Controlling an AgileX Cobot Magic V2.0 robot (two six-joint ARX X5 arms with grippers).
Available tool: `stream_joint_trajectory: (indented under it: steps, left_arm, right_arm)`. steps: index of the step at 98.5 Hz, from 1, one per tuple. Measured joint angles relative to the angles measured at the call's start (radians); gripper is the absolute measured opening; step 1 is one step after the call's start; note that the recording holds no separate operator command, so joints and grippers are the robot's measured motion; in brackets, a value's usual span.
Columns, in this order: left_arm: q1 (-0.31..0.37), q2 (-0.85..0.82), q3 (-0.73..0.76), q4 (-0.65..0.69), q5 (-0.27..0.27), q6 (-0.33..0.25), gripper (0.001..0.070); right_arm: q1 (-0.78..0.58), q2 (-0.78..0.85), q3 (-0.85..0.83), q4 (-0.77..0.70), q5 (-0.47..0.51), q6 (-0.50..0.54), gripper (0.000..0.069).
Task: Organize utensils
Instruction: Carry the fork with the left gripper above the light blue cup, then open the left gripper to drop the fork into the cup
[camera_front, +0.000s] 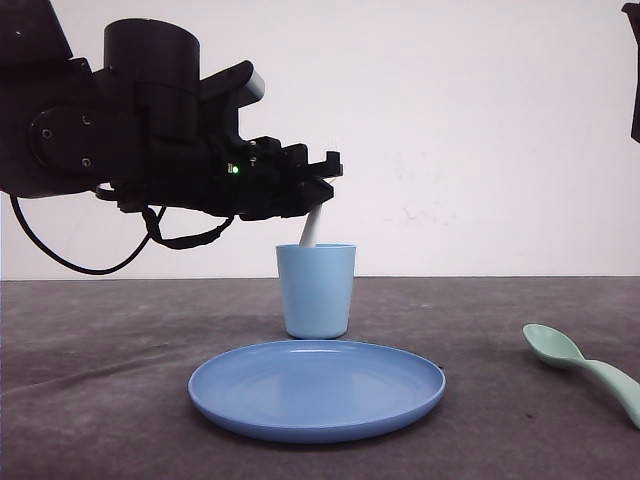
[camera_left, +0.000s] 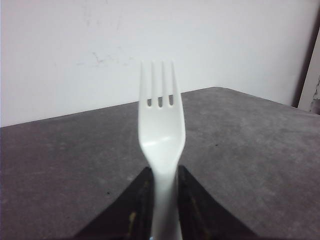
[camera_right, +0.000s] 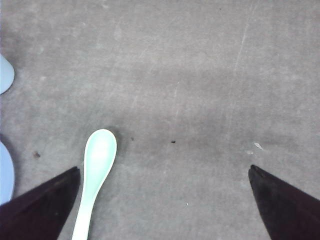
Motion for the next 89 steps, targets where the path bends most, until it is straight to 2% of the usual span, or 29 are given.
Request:
stream_joint_trajectory:
  steps: [57, 64, 78, 89]
  left_arm:
    - [0.0, 0.019, 0.001, -0.084, 0.0, 0.0, 0.0072]
    - [0.0, 0.019, 0.001, -0.079, 0.001, 0.0, 0.0117]
    - [0.0, 0.019, 0.001, -0.055, 0.001, -0.001, 0.0272]
    - [0.0, 0.019, 0.001, -0.042, 0.001, -0.011, 0.0299]
  right_arm:
    - [0.0, 0.0, 0.0, -0.007, 0.0, 0.0, 0.068]
    - [0.0, 0.0, 0.0, -0.009, 0.0, 0.0, 0.068]
    - [0.0, 0.0, 0.0, -0.01, 0.001, 0.0, 0.068]
    - [0.0, 0.0, 0.0, -0.01, 0.02, 0.0, 0.068]
